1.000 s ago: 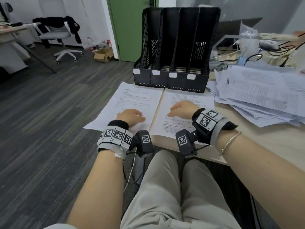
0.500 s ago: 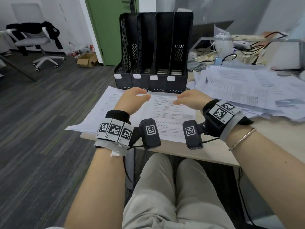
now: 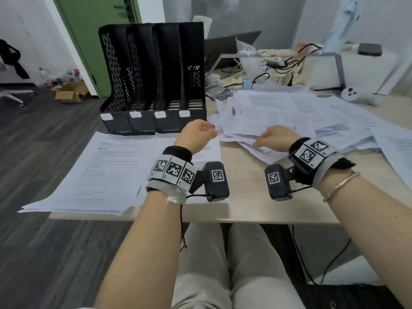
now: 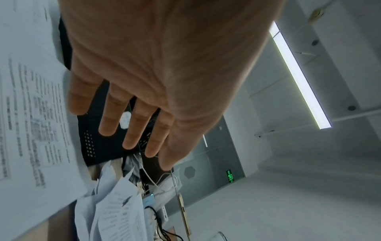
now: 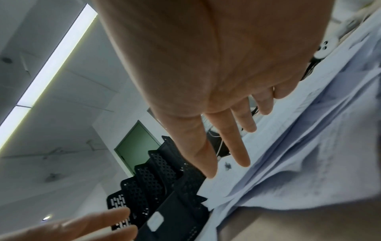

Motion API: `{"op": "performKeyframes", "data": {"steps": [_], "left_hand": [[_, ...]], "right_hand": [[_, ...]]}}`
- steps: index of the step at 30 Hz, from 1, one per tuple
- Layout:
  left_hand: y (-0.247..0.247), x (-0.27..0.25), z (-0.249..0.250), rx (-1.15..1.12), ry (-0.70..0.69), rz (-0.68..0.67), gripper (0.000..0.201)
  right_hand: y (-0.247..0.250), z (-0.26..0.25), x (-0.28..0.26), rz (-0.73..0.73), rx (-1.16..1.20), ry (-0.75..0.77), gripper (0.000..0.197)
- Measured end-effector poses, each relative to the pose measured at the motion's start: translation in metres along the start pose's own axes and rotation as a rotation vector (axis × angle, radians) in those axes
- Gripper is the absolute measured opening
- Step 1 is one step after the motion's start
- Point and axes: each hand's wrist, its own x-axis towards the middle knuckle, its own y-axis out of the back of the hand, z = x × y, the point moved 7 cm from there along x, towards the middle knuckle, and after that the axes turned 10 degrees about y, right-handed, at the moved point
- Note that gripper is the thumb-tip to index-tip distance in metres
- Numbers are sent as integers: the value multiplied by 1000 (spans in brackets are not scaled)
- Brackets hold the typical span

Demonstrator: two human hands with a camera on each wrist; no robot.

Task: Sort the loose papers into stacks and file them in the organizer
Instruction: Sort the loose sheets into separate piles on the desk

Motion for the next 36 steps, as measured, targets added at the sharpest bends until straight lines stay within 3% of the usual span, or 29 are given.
{"op": "performKeyframes", "data": {"steps": [7, 9, 12, 18, 23, 25, 28, 30, 33, 36], "left_hand": [[-31, 21, 14, -21, 13, -73, 39], [-35, 28, 15, -41, 26, -74, 39], [-42, 37, 19, -81, 53, -86, 38], [-62, 50, 21, -68, 93, -144, 37], [-65, 65, 17, -200, 177, -123, 32], [-71, 70, 15, -274, 240, -140, 44], [-84, 71, 16, -268, 279, -185, 61], [-94, 72, 17, -247, 283, -214, 53], [-95, 78, 13, -253, 281, -184, 17], [-78, 84, 12, -257, 252, -71, 11]], "right_hand": [[-1, 37, 15, -41, -124, -56, 44], [7, 38, 14, -26, -102, -36, 33], [18, 36, 10, 35, -38, 2, 49], [1, 54, 27, -69, -156, -22, 34], [12, 48, 22, 17, -9, 16, 43], [15, 43, 19, 35, 61, 68, 47], [11, 38, 15, 6, 102, 141, 34], [7, 35, 11, -11, 127, 185, 23], [10, 29, 1, 26, 219, 247, 16], [28, 33, -2, 161, 269, 261, 20]]}}
